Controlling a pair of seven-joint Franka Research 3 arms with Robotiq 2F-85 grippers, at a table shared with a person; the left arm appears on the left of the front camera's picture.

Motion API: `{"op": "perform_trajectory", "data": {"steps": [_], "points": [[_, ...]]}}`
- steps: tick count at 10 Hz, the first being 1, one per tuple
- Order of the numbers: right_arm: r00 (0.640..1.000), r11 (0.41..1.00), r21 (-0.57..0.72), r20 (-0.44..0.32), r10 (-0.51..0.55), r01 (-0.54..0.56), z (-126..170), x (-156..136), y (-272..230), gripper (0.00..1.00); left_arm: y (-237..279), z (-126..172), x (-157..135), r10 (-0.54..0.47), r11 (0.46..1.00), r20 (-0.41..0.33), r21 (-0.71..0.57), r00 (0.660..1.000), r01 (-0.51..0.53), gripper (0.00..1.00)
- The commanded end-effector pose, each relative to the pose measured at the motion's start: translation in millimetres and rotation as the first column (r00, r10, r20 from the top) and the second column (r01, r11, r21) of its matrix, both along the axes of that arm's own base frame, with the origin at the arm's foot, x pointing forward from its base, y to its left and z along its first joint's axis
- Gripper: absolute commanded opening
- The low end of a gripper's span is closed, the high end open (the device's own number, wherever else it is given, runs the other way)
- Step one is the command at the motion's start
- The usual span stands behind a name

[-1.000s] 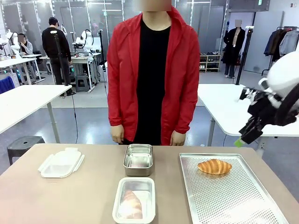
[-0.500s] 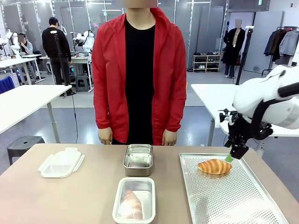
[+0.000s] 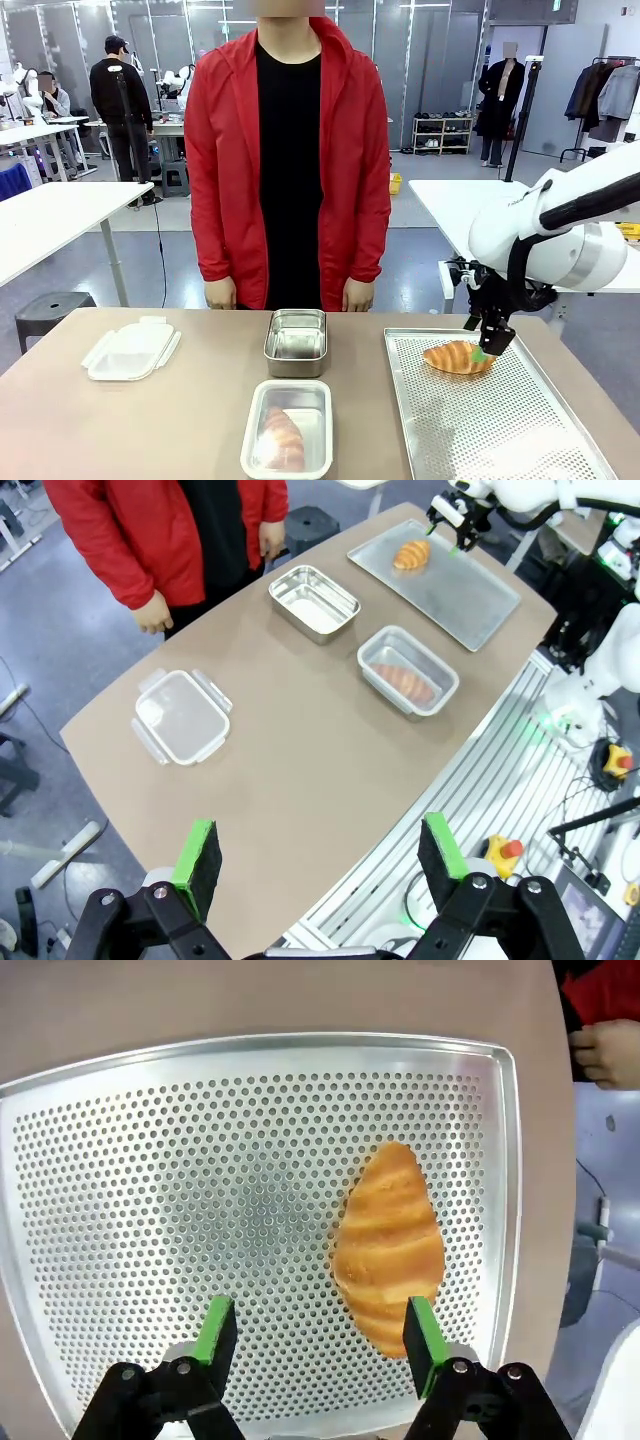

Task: Place the bread into the airtight container.
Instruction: Pick up a Butter Roll and place it into an empty Airtight Container.

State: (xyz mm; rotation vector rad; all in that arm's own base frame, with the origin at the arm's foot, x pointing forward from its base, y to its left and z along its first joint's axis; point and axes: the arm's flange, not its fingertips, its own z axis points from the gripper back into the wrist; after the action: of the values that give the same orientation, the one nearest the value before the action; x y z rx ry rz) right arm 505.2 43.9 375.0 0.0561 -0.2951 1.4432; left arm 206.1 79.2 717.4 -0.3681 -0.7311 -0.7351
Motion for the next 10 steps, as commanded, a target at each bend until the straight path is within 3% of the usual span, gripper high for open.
{"op": "perform_trajectory", "data": {"steps": [1,6,10], "points": [[1.0,1.0,0.01,-0.004,0.001,-0.001,7,-4,-1,0.84,-1,2,1,0.002,1.0,-0.001,0.005,1.0,-0.002,1.0],[1.0,1.0,0.001,0.0,-0.001,0.001,5,-2,-2,0.84,-1,2,1,0.002,1.0,-0.001,0.005,1.0,-0.002,1.0],[0.998,0.987,-0.15,0.005,-0.065,0.065,-13,25,17,0.84,-1,2,1,0.002,1.0,-0.001,0.005,1.0,-0.002,1.0]]}}
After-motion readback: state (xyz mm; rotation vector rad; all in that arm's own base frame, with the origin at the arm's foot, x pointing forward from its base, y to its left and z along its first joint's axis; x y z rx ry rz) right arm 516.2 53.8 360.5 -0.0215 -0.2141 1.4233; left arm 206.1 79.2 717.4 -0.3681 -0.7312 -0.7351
